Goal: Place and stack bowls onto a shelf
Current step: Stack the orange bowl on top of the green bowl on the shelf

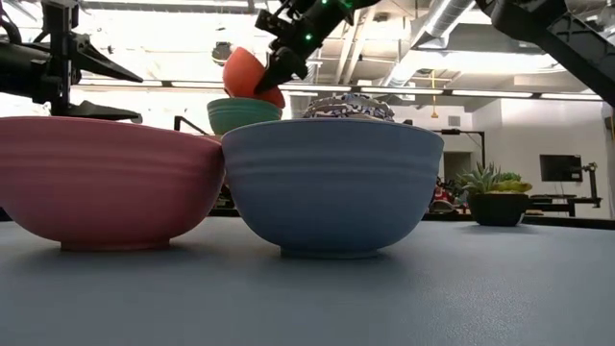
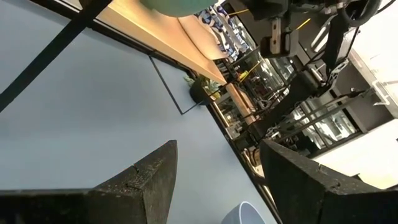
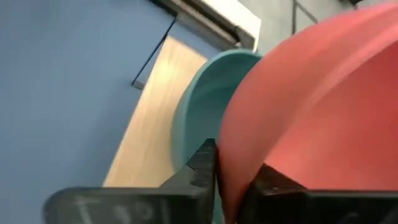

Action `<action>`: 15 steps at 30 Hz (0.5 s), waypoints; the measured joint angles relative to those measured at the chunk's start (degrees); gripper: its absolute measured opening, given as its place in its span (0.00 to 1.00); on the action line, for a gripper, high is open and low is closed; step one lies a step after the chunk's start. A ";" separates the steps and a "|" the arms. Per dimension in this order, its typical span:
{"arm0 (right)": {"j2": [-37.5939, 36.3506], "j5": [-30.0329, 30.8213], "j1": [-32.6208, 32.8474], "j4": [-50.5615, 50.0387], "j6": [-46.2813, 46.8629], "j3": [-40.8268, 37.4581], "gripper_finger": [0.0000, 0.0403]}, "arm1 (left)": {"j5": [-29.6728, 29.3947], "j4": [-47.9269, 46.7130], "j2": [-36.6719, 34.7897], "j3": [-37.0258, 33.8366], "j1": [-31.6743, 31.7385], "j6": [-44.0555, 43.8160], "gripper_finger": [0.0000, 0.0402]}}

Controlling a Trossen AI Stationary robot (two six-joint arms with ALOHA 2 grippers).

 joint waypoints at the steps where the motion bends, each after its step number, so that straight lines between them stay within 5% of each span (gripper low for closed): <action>1: 0.00 0.18 0.00 0.73 -0.02 0.00 0.18 | -0.12 0.00 0.00 0.00 0.00 -0.02 0.53; 15: -0.37 6.43 0.88 2.78 -1.41 0.33 0.56 | -0.19 -0.01 0.00 0.00 0.00 0.18 0.53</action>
